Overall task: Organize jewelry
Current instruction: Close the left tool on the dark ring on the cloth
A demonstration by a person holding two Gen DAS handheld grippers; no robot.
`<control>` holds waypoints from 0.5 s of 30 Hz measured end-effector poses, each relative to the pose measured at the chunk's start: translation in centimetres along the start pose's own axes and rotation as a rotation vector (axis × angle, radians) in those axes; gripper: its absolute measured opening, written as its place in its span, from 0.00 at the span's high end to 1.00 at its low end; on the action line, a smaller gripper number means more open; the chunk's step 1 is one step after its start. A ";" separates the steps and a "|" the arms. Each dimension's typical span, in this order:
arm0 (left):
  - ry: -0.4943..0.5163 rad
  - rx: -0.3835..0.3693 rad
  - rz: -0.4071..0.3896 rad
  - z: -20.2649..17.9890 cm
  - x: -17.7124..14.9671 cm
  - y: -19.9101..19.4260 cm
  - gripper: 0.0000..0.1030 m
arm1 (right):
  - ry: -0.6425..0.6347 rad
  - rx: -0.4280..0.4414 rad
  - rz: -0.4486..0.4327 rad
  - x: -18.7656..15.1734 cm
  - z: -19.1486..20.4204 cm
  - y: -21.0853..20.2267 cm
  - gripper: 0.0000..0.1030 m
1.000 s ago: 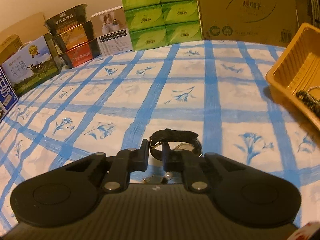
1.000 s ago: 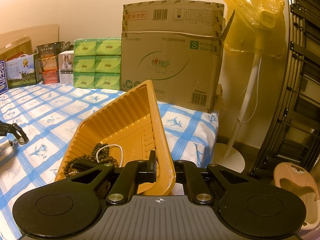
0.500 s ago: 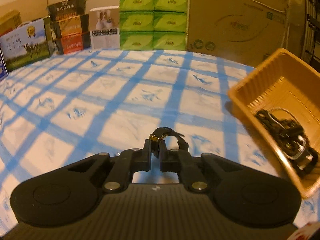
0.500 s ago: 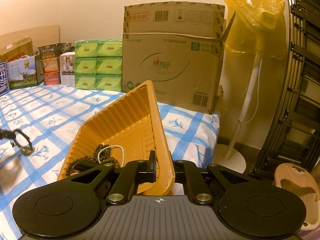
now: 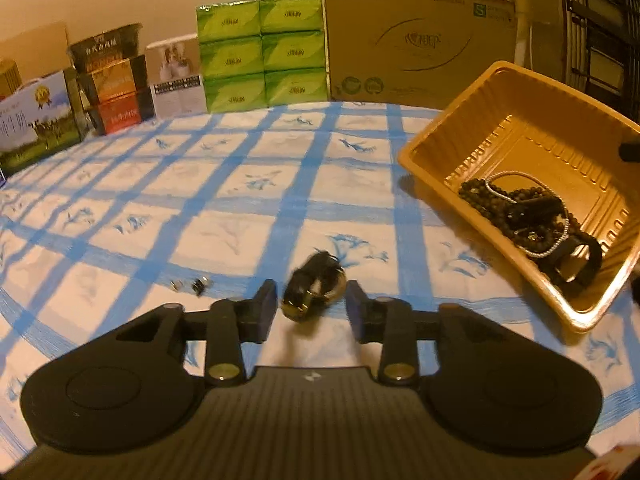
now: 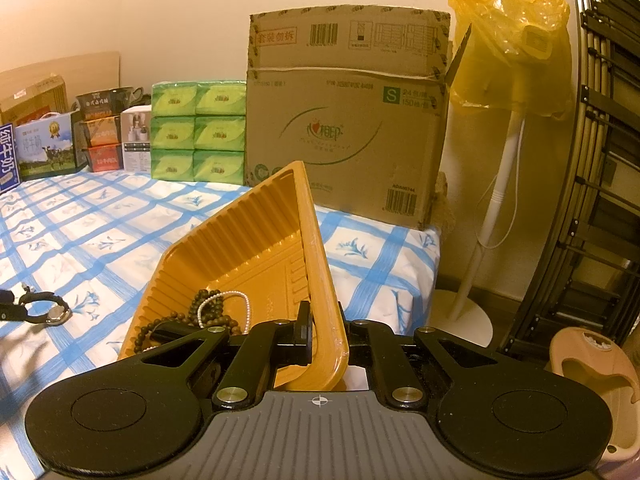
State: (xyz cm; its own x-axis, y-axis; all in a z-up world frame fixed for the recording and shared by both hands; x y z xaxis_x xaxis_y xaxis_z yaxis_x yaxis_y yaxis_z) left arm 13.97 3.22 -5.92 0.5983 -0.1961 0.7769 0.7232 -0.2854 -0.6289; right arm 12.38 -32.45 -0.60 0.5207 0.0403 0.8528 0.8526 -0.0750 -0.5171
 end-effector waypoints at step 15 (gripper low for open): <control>0.095 -0.049 0.109 1.3 0.9 3.0 0.80 | 0.001 0.001 0.001 0.0 0.0 -0.2 0.93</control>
State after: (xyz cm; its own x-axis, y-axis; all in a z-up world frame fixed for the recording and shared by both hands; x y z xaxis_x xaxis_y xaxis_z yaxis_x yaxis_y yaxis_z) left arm 17.12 3.38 -7.17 0.6349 -0.3157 0.7051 0.6371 -0.3024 -0.7090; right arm 12.25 -32.44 -0.51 0.5212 0.0392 0.8525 0.8524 -0.0744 -0.5176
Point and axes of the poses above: each gripper's, at about its wrist camera, not at the fingertips, and y roughly the way its jaws point, z to its left, x to its top, the point moved 3 cm from there along y, roughly the way its jaws point, and after that the axes turned 7 degrees about -x, right-handed, at the moved point
